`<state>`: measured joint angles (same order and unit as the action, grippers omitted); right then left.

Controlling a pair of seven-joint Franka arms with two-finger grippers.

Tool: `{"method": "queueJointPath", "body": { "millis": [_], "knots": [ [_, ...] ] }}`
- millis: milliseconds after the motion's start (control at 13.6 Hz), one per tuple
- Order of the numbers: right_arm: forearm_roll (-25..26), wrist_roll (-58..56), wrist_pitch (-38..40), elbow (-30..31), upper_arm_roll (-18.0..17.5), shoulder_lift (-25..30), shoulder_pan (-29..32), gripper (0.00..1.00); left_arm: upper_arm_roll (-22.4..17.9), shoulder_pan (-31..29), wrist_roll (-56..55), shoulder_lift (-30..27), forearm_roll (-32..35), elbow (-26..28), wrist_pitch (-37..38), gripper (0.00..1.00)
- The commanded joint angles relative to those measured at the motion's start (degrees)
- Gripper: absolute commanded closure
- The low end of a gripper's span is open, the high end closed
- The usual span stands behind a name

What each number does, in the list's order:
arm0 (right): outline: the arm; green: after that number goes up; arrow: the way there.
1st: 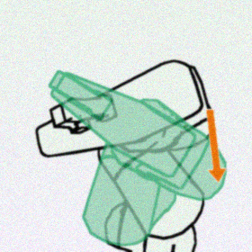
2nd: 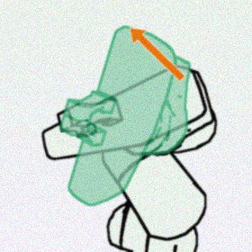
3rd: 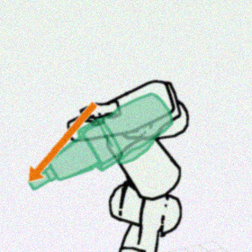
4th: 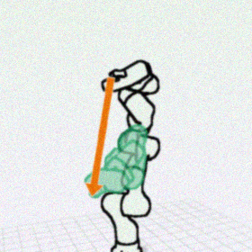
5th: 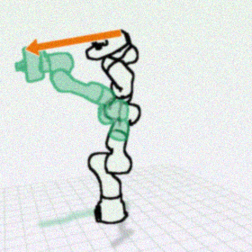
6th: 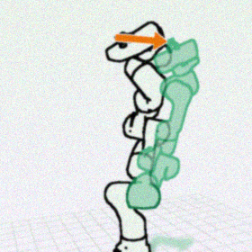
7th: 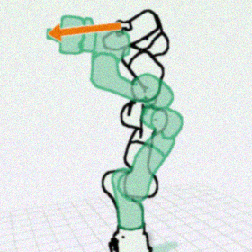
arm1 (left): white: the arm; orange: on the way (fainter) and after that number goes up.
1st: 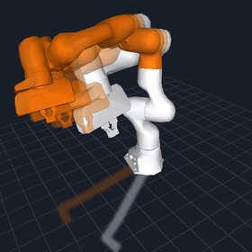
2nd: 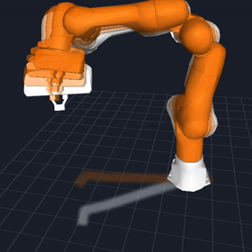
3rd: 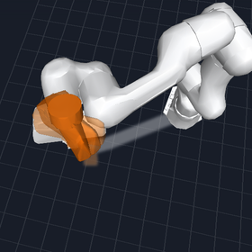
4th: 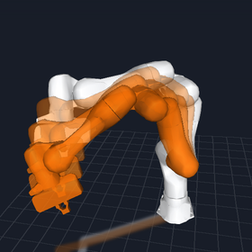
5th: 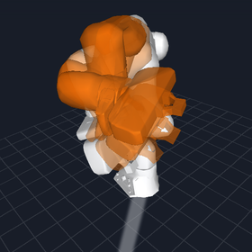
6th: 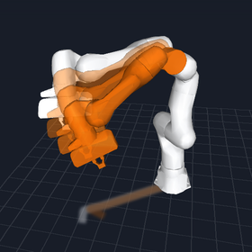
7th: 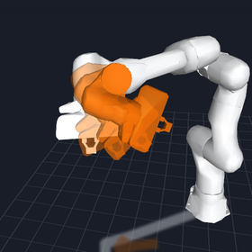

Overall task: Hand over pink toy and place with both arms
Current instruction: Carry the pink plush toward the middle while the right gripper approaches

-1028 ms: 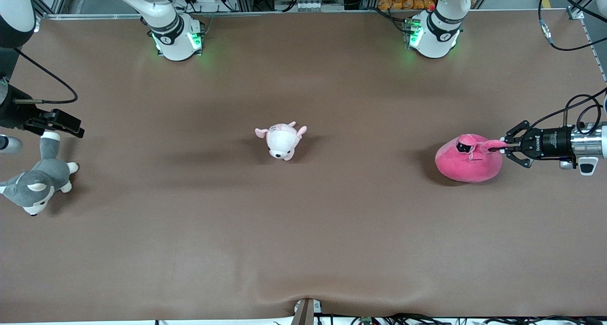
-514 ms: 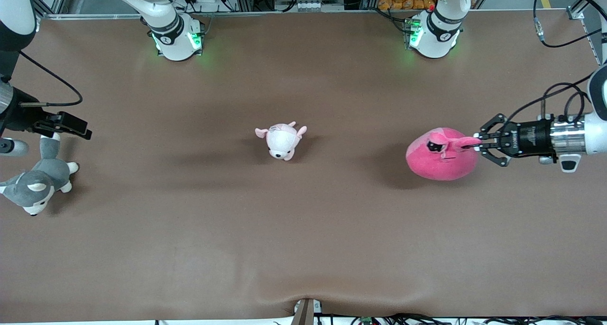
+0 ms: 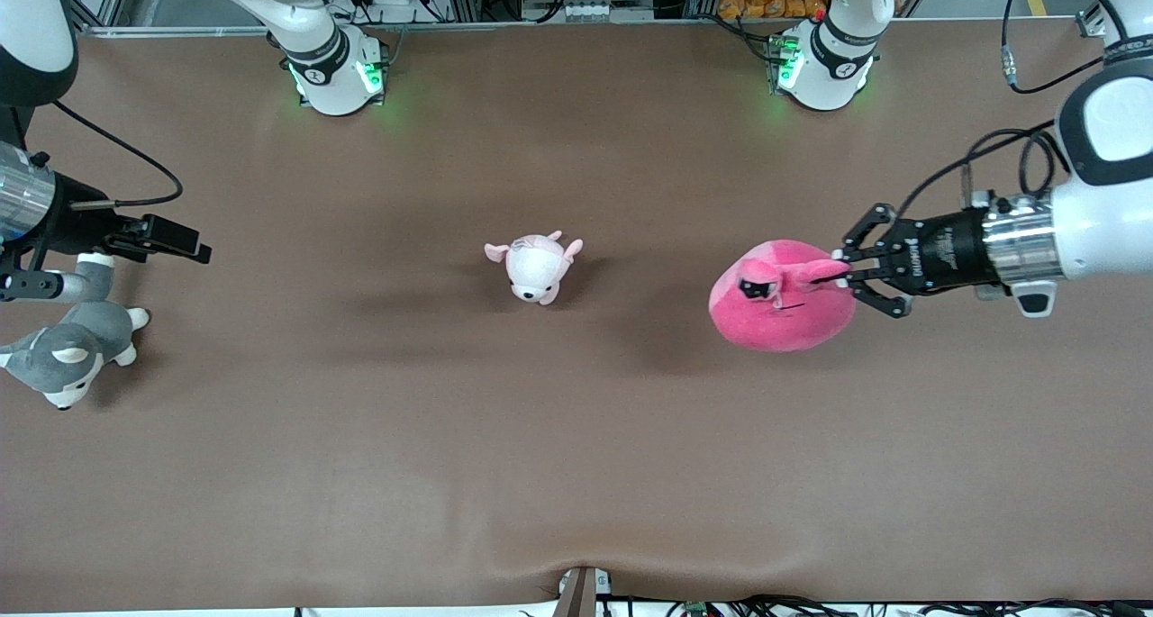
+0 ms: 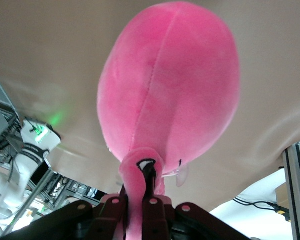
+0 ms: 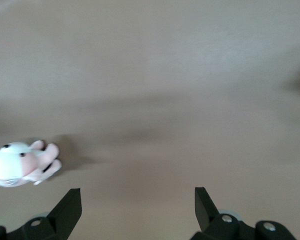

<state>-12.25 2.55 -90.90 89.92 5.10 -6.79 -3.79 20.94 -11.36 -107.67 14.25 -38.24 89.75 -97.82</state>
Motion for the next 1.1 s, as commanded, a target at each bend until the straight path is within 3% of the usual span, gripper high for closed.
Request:
{"method": "queueJointPath", "body": {
  "millis": [0, 147, 441, 661, 955, 1028],
  "knots": [
    [-6.09, -0.26, 1.08, -0.62, -0.35, -1.90, -1.57, 0.00, 0.25, 4.40, -6.05, 1.30, 0.09, -3.61, -2.19, 1.00],
    [-13.47, -0.62, 1.25, -0.45, -0.27, -4.71, -3.67, 0.00, 0.16, 8.09, -9.91, 2.44, 0.09, -5.55, -3.85, 1.00],
    [-18.23, 1.91, -0.76, -1.06, -0.27, -6.47, -10.78, 0.00, 0.07, 12.05, -14.58, 2.45, 0.09, -5.99, -7.11, 1.00],
    [-27.89, 17.71, -3.22, -2.11, -0.27, -9.11, -12.64, 0.00, 0.16, 16.52, -16.17, 2.62, 0.09, -6.17, -10.00, 1.00],
    [-33.09, 33.87, -7.43, -5.54, -0.27, -11.31, -17.30, 0.00, 0.16, 21.63, -19.41, 2.80, 0.18, -6.17, -14.31, 1.00],
    [-36.50, 38.27, -8.58, -5.63, -0.27, -11.75, -18.00, 0.00, 0.07, 22.60, -19.95, 2.80, 0.18, -6.17, -15.45, 1.00]
  ]
}}
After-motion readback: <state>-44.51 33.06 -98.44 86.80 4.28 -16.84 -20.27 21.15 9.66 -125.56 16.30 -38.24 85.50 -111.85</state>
